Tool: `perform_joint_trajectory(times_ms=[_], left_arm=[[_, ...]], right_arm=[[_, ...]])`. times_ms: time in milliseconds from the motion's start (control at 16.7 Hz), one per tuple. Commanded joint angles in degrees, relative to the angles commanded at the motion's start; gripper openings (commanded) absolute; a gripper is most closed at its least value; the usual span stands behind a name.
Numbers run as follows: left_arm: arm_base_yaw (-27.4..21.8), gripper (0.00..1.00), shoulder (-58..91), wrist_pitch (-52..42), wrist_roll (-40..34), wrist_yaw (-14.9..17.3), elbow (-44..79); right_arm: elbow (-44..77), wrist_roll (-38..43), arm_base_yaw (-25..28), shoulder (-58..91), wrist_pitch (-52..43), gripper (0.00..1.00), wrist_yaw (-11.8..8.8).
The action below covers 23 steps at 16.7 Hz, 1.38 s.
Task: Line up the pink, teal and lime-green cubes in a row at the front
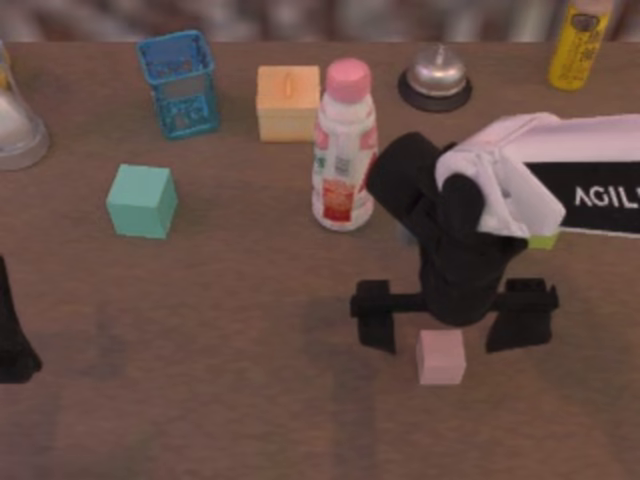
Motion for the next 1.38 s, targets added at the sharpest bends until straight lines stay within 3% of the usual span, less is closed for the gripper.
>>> perform_joint_trajectory(times_ms=[180,660,1020,1380], left_arm=[[0.0,1.00,0.0,0.0,0.0,0.0,0.0],[0.0,1.00,0.0,0.0,0.0,0.0,0.0],[-0.2,1.00,1.5,-1.2,0.0,0.1,1.7],[-3.0,1.00,18.7,-14.5,0.6,1.0,18.7]], right_arm=[[0.8,0.0,0.1,-0.4,-1.0,1.00,0.0],[9.1,0.1,0.7,-5.6,-14.6,1.00,0.0],[7.8,-0.5,0.5,-6.8,-13.4,1.00,-0.1],[-4.7,-6.4,-0.5,-21.7,-4.0,1.00,-0.4]])
